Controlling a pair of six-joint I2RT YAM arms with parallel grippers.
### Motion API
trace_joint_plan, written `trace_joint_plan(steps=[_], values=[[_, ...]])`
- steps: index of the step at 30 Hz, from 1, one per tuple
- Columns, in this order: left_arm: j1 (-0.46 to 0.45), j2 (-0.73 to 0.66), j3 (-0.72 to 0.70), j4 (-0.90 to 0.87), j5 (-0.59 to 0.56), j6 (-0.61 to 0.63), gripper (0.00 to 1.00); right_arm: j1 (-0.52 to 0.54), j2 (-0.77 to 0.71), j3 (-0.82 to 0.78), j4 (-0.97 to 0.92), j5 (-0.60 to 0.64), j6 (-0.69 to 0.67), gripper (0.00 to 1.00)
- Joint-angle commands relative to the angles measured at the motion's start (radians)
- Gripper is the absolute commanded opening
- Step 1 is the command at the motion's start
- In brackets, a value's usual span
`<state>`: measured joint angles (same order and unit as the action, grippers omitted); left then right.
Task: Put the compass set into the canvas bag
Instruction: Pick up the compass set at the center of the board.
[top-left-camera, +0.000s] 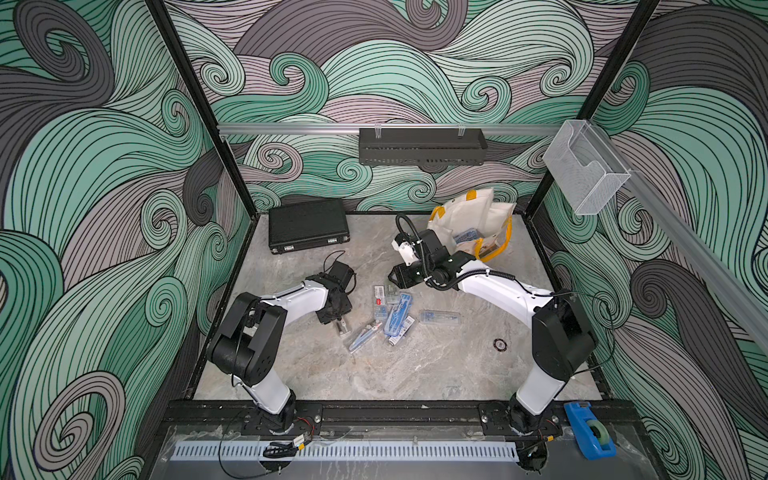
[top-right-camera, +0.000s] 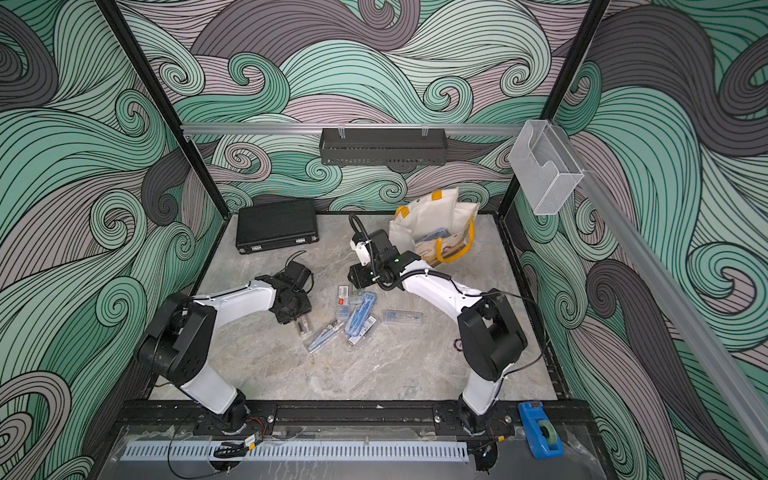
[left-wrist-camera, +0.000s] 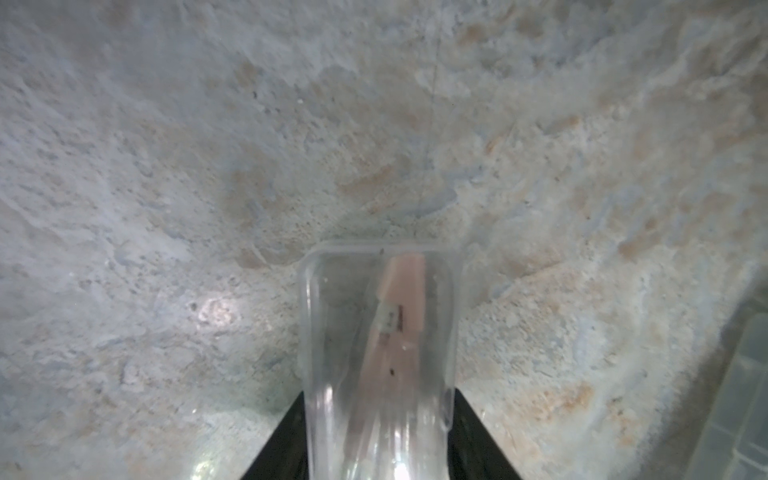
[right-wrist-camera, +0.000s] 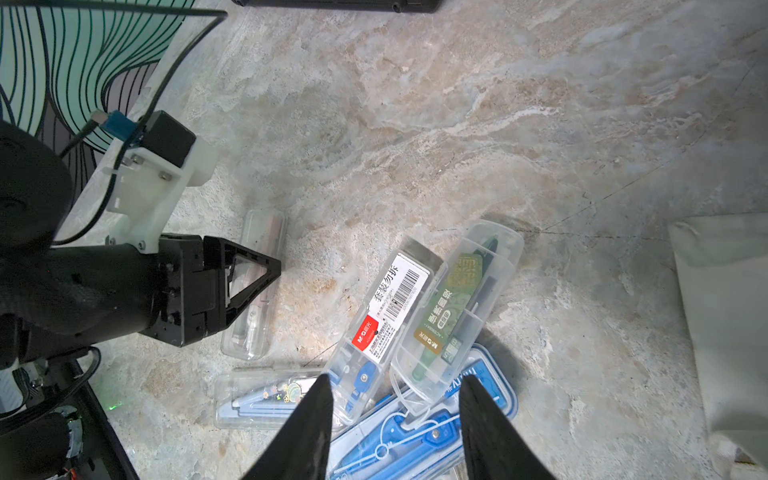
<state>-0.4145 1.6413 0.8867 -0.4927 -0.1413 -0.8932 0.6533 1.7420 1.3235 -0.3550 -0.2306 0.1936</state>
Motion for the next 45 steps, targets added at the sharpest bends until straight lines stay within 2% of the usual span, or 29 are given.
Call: trace_joint_plan(steps=[1, 10, 20, 32, 39, 45], values=[[0.003, 0.025, -0.003, 0.002, 0.01, 0.023, 0.45, 0.003, 0.006, 0.023, 0.001, -0.019, 0.013, 0.5], [0.002, -0.043, 0.005, 0.049, 0.009, 0.05, 0.45, 0.001, 0.024, 0.028, 0.001, -0.061, 0.028, 0.5], [0.002, -0.116, -0.009, 0.24, 0.083, 0.062, 0.44, -0.014, 0.05, 0.019, 0.025, -0.145, 0.073, 0.5], [0.0, -0.011, 0.159, 0.41, 0.298, -0.003, 0.44, -0.014, -0.037, -0.083, 0.127, -0.241, 0.163, 0.5], [0.002, -0.007, 0.195, 0.444, 0.33, -0.015, 0.44, -0.013, -0.011, -0.077, 0.161, -0.242, 0.2, 0.49], [0.0, -0.024, 0.193, 0.46, 0.348, -0.016, 0.44, -0.015, 0.025, -0.045, 0.192, -0.245, 0.245, 0.45]])
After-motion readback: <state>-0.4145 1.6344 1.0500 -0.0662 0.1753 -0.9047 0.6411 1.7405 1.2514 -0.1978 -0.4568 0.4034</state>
